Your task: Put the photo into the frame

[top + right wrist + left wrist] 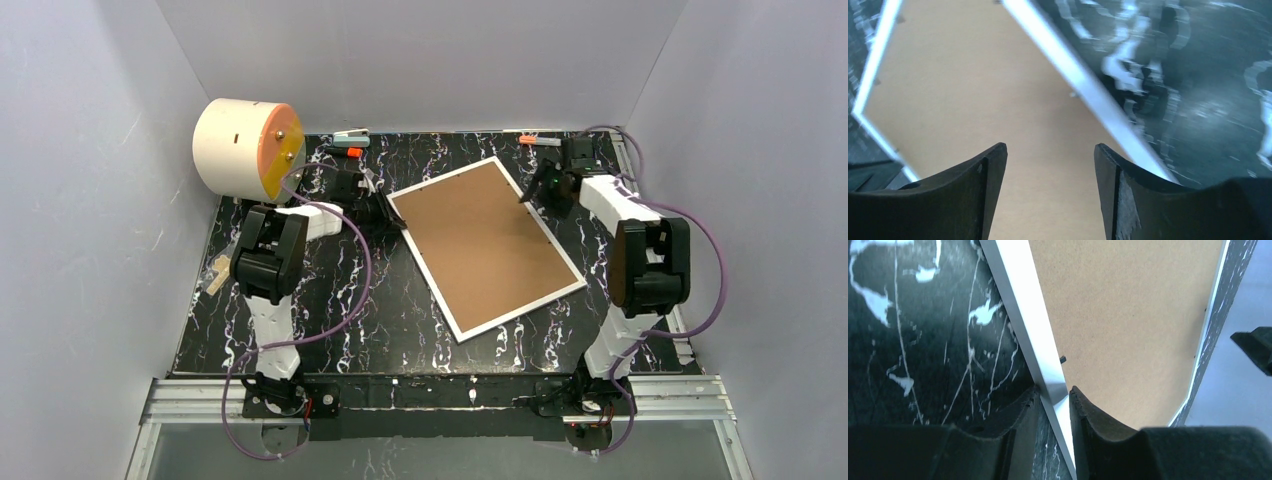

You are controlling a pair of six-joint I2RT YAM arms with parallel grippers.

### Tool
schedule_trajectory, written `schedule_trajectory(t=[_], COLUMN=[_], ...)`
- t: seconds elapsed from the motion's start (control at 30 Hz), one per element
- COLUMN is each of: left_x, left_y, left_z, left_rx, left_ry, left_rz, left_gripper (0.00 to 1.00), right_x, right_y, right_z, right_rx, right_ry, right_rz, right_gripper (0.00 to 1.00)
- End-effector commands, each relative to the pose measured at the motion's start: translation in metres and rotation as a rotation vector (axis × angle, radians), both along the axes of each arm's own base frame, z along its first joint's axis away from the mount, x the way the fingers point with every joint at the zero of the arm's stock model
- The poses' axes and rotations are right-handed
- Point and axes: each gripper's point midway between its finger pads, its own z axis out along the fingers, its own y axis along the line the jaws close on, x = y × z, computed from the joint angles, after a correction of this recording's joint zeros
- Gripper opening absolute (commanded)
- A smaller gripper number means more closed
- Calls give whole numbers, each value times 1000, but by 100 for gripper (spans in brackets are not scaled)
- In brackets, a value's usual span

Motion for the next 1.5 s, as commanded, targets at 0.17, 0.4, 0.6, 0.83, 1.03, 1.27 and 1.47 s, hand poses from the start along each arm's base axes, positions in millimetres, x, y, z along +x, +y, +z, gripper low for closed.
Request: schedule_trajectory(t=[0.17,0.4,0.6,0.83,1.03,1.27,1.47], left_x=[-4,6,13,30,37,-9,-57], left_y=[18,0,-7,-4,0,2,-10], left_z=[-51,-52,-53,-48,-35,-23,-28], left_rx=[188,114,96,136,162,94,41], left_ry=[136,148,148,103,67,97,167], left_rz=[-24,-91,-127,-125,-126,-105,-119], left_gripper=[30,31,31,35,49,58,50], right_x=[-33,-61,-79,-81,-88,-127,-144], right_y=[-71,-56,-38,-18,61,193,231], right_z=[-24,-52,-50,-11,21,20,-4], right_rx=[-95,-26,68,167,234,410,517], right_ry=[127,262,289,187,92,100,182], right_rz=[-206,-150,-93,-30,218,628,746], right_gripper=[80,81,81,80,77,51,28])
